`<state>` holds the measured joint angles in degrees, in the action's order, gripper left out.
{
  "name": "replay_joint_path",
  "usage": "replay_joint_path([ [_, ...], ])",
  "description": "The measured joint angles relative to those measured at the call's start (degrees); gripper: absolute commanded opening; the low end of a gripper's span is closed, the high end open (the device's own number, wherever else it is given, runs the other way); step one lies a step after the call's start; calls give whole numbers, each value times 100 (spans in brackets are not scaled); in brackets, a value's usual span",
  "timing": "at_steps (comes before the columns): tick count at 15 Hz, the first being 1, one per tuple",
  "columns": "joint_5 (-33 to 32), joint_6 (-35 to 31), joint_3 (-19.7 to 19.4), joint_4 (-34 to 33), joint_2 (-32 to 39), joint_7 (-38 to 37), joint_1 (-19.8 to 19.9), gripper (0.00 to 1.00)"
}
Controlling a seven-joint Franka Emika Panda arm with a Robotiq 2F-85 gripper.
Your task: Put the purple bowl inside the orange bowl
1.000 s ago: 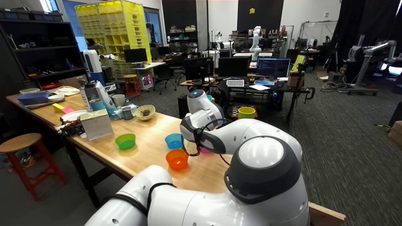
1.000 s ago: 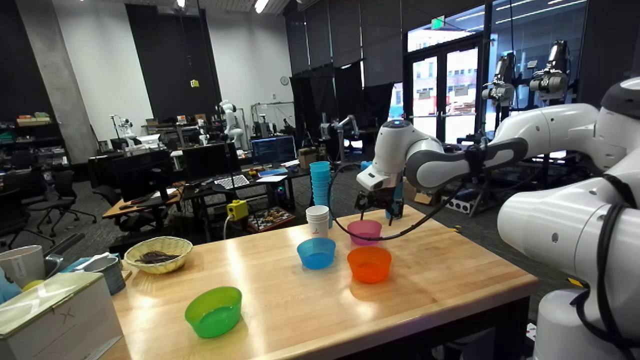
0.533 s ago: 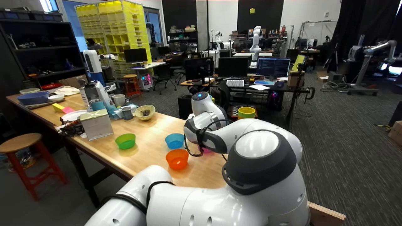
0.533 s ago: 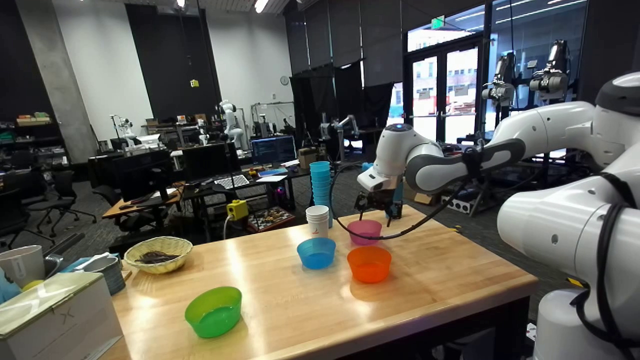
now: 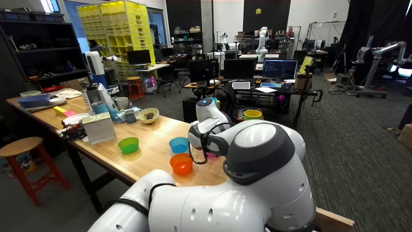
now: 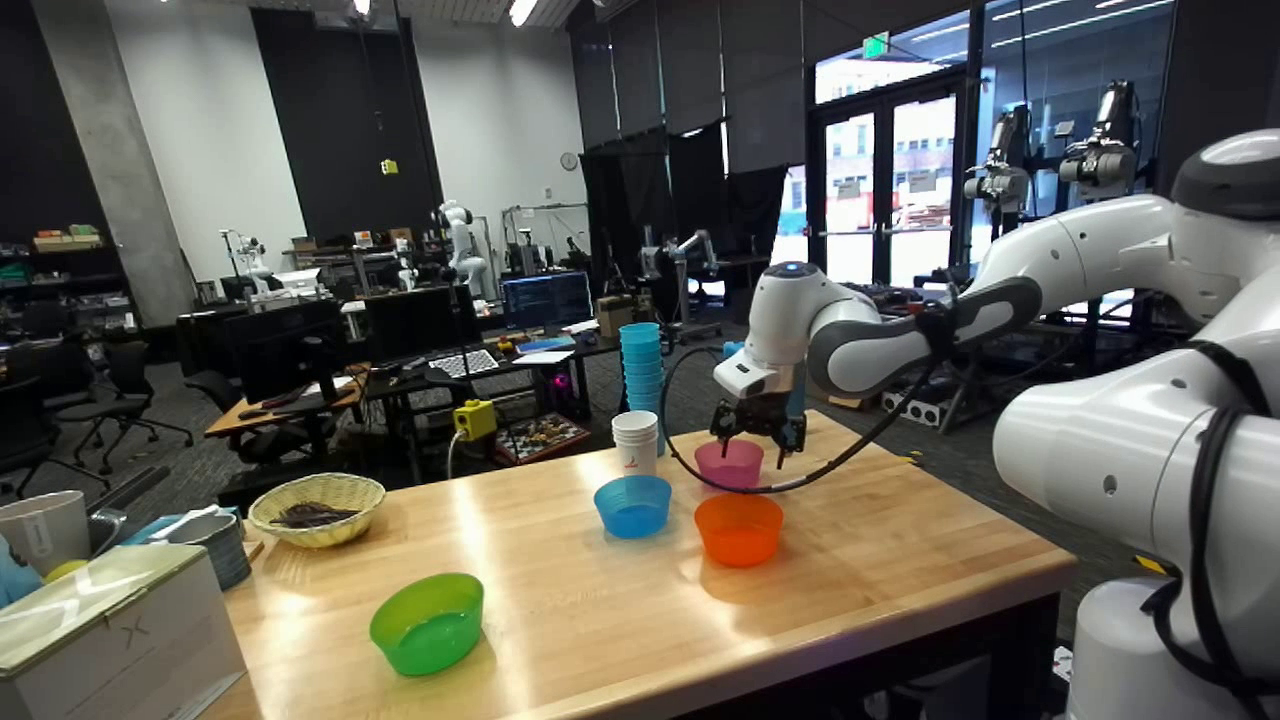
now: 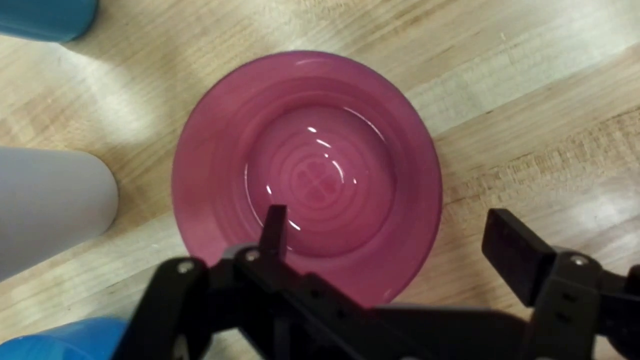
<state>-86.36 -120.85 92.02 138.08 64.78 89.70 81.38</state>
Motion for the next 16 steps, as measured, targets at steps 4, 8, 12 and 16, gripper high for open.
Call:
replay_joint_path([
  [4, 5, -194, -26, 1, -263, -4, -33, 50],
  [8, 68, -353, -3, -1, -558, -5, -9, 17],
  [12, 355, -376, 8, 4, -853, 21, 0, 0],
  [16, 693, -380, 95, 20, -1099, 147, 23, 0],
])
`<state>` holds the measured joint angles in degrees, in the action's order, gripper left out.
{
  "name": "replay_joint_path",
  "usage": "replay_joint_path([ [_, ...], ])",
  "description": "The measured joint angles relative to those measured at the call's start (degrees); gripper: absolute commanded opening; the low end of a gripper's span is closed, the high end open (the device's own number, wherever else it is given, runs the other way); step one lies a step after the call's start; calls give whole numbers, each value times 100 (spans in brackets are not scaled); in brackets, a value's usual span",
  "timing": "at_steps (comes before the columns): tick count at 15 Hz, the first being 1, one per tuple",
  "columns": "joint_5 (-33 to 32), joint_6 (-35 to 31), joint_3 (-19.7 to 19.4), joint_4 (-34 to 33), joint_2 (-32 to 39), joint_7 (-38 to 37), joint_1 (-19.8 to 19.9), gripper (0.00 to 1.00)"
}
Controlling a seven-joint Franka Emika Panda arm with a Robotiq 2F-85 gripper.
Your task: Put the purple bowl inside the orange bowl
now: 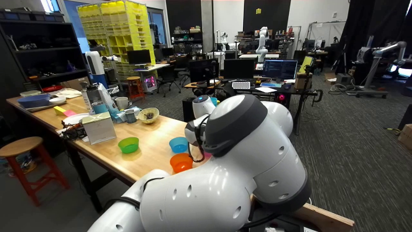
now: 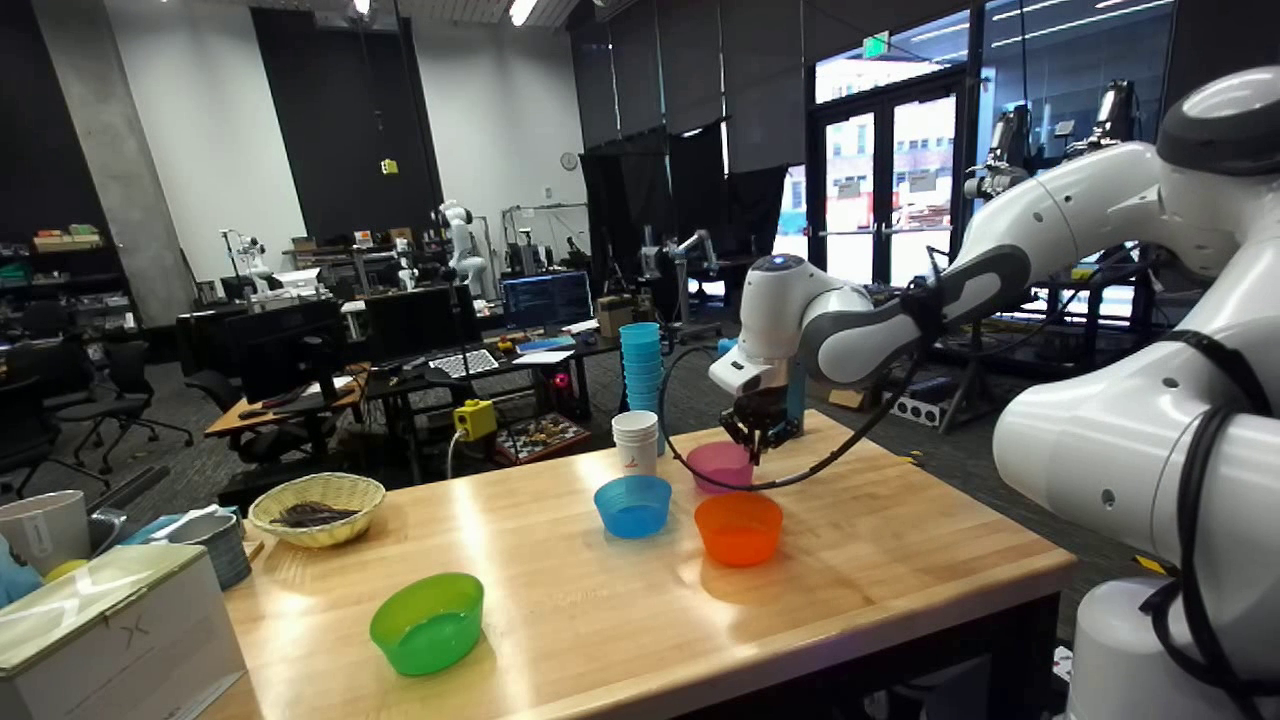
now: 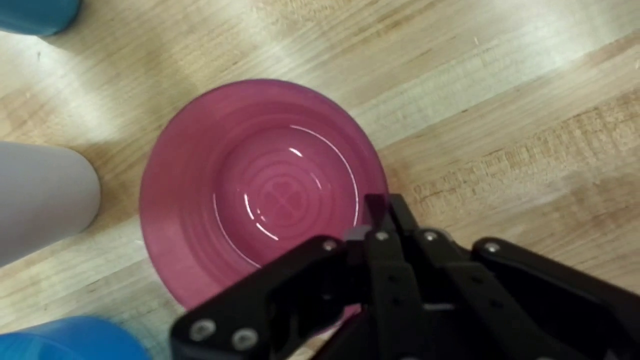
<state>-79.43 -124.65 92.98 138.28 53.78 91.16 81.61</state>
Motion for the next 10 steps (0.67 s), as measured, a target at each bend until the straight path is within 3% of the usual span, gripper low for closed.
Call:
replay_joint_path([
  [4, 98, 120, 441, 197, -290, 117, 330, 0],
  [10, -141, 541, 2107, 887, -371, 162, 1773, 0],
])
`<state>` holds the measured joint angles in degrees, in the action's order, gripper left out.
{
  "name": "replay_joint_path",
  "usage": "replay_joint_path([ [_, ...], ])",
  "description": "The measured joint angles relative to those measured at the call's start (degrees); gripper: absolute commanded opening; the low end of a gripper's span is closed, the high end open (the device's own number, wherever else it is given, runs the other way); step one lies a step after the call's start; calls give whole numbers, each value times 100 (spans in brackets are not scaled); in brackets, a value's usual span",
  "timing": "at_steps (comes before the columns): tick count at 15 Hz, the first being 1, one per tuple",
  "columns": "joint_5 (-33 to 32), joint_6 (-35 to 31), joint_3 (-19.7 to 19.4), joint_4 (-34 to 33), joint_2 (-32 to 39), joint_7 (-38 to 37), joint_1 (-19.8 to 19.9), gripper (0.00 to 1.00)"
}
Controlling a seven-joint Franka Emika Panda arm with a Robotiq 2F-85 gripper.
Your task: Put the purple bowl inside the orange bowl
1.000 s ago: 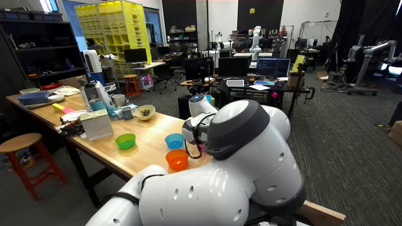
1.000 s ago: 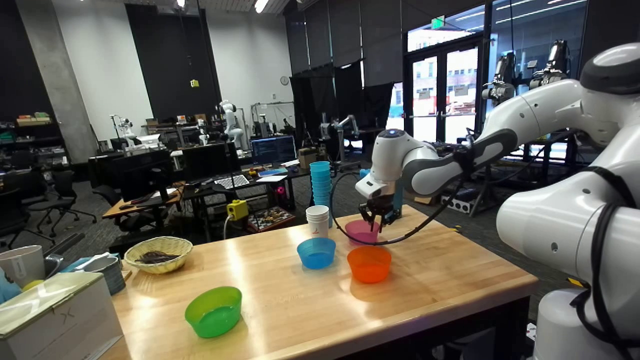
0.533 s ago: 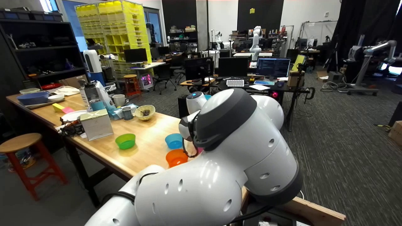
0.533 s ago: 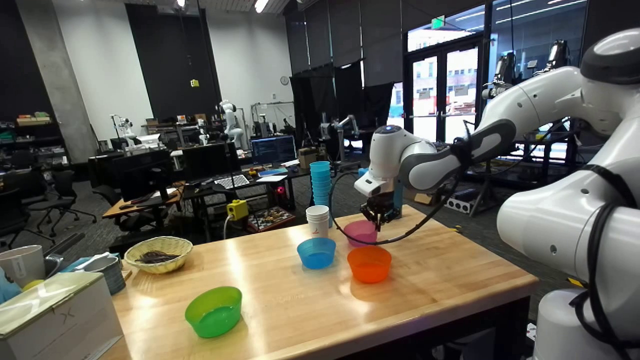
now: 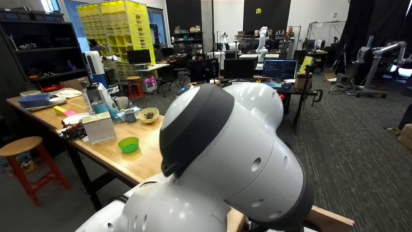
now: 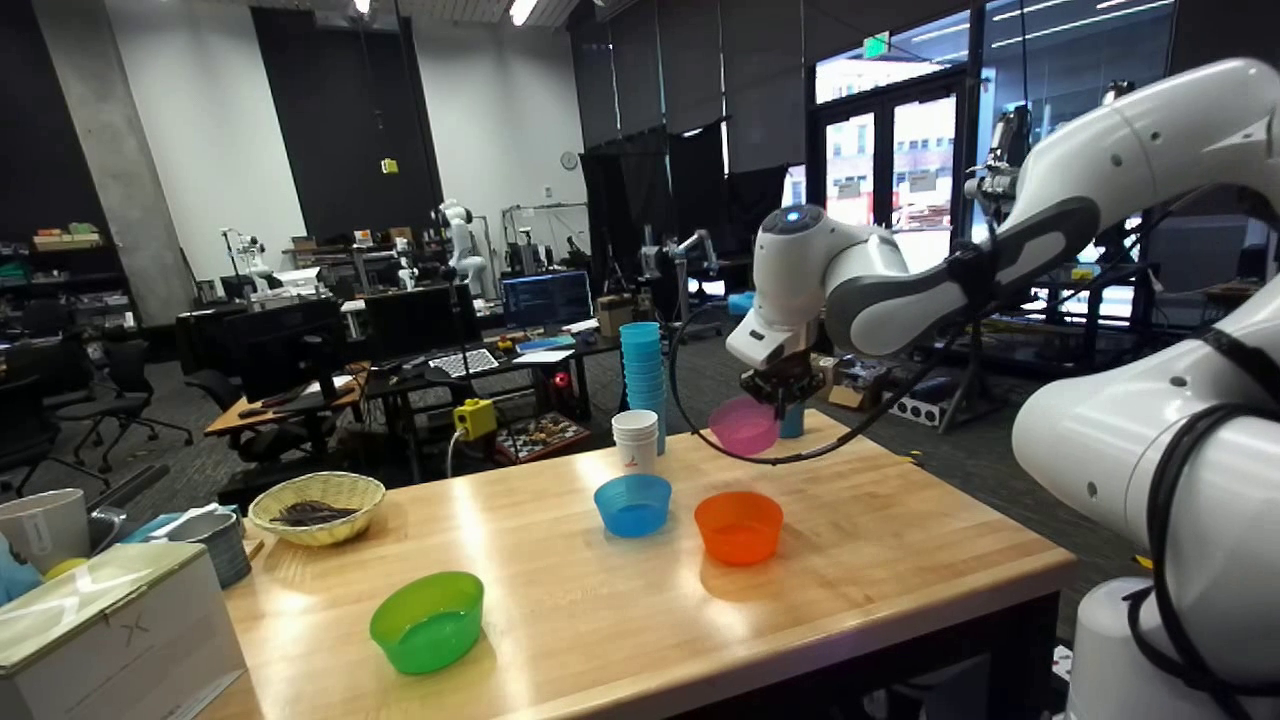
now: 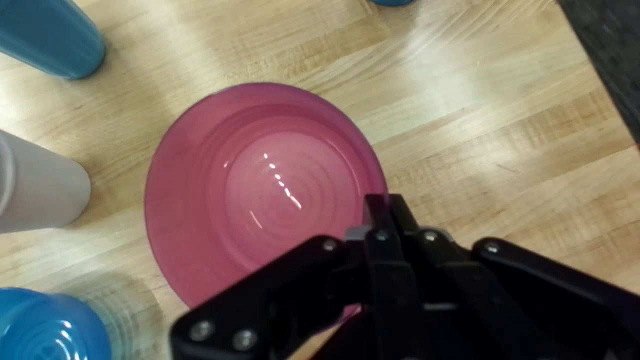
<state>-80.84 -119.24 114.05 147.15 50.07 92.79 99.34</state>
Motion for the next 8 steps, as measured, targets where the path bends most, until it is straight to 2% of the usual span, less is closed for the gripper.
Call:
replay_joint_path([
  [2, -23, 192, 484, 281, 254, 202, 379, 0],
  [4, -40, 386, 859, 550, 644, 484, 593, 0],
  [6, -72, 533, 1125, 796, 1093, 773, 665, 0],
  [8, -67, 588, 1218, 983, 1504, 1090, 609, 0],
])
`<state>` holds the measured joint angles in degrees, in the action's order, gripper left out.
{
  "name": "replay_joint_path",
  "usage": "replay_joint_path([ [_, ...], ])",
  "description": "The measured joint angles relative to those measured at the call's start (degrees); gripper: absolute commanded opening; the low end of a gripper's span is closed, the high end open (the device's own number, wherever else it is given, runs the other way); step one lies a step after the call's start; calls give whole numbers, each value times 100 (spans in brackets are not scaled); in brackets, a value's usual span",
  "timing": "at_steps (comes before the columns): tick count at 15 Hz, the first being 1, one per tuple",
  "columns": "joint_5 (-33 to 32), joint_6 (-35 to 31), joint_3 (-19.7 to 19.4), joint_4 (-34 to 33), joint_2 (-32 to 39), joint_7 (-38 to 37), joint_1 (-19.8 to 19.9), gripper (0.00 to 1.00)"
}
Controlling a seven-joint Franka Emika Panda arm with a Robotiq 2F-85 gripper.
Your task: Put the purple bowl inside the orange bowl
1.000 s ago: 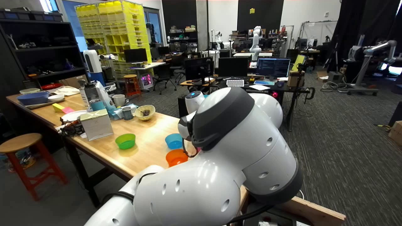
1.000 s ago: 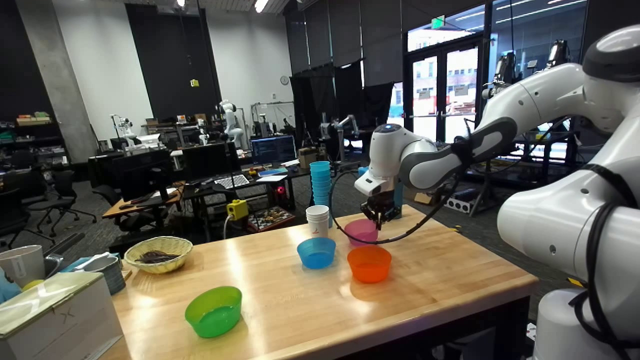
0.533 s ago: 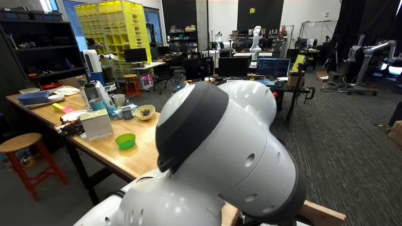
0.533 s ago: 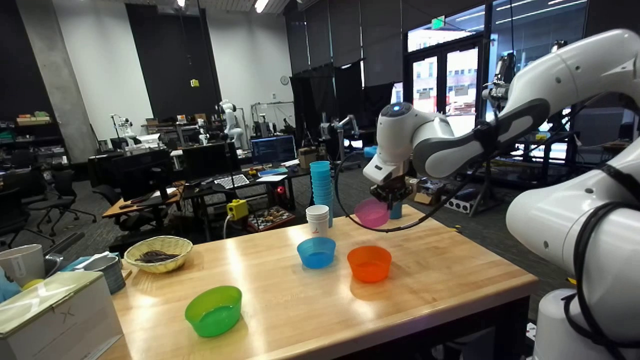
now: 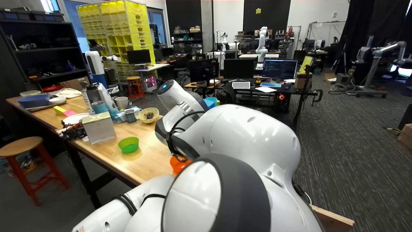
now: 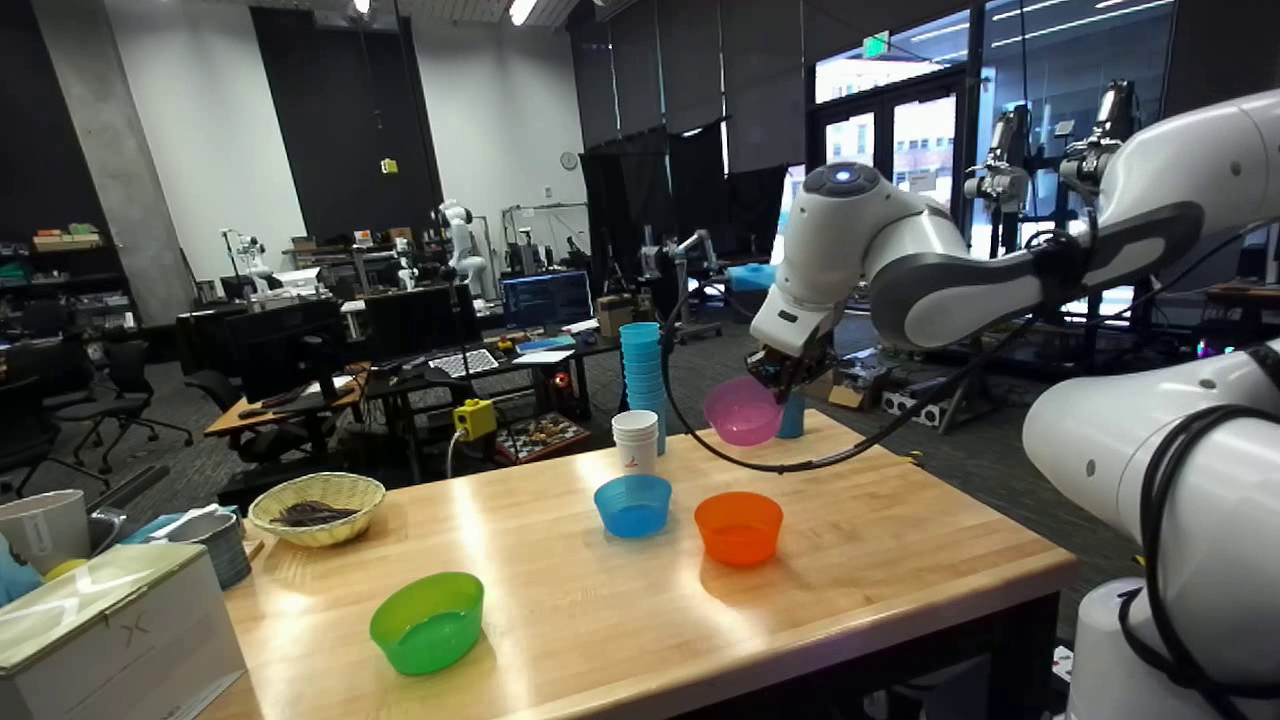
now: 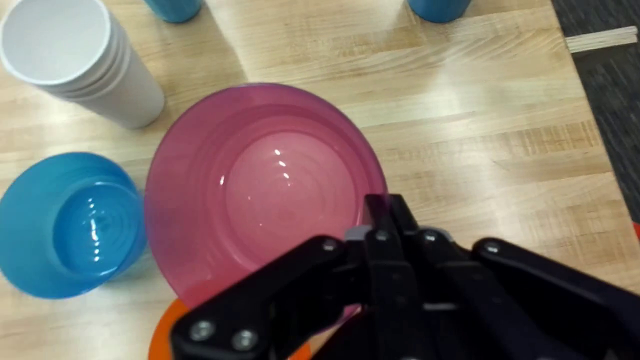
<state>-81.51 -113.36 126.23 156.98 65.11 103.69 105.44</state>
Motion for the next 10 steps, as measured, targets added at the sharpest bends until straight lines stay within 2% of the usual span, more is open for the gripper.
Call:
replay_joint_path([
  [4, 31, 125, -174, 191, 535, 462, -390, 0],
  [10, 45, 411, -1054, 188, 762, 827, -1235, 0],
])
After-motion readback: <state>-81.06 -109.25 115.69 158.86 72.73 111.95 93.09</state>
